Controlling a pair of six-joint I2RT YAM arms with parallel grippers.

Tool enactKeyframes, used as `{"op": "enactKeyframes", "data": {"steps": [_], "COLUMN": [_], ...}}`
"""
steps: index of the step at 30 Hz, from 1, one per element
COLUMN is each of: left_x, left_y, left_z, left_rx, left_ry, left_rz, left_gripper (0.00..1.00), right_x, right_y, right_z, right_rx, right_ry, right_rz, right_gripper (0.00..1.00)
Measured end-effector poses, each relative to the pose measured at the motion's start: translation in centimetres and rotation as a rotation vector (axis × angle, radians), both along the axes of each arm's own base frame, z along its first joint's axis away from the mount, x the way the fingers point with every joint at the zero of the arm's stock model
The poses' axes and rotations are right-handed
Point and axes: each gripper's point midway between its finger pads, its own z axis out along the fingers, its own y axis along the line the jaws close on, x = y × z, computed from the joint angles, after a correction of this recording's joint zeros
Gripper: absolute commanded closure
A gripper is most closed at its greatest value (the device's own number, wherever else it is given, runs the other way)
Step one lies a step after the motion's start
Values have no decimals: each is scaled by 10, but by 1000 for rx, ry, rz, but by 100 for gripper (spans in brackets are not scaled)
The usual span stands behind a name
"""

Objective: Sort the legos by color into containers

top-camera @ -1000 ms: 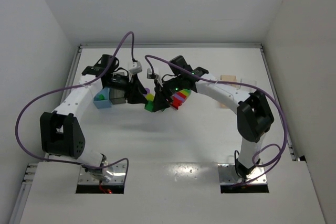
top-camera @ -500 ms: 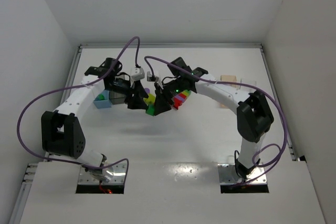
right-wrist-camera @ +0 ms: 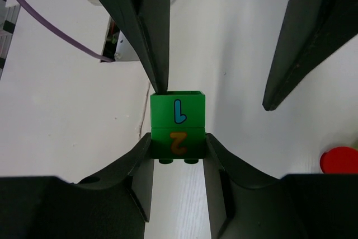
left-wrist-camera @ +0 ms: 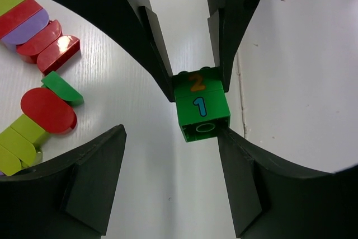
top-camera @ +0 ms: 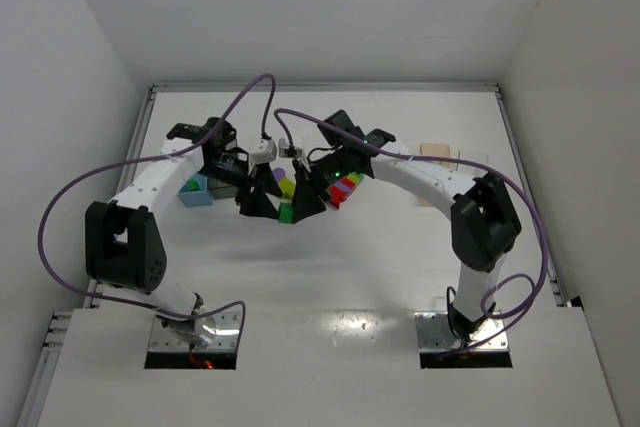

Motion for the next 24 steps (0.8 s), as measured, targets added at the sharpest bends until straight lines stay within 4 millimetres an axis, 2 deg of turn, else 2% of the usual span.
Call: {"op": "enactKeyframes", "data": {"steps": [8,15,21,24], "left_x": [-16,-17,-13,-9], "left_y": [-4,-4,-5,-5], "left_z": [3,2,2,0], "left_rx": [-10,-8,-6,-5], "left_ry": [58,57,52,45], "left_rz": [-27,-23,-5,5], "left_gripper": [27,27,39,50], "right_x": [14,17,18,16], "right_y": [-2,-2,-2,-1], "right_z": [-6,-8,-8,-7], "right_rx": [-18,-23,-23,-25], "right_ry": [-71,-94,-97,-80], "right_rz": [-29,-29,-33,-39], "right_gripper": [100,100,100,100]}}
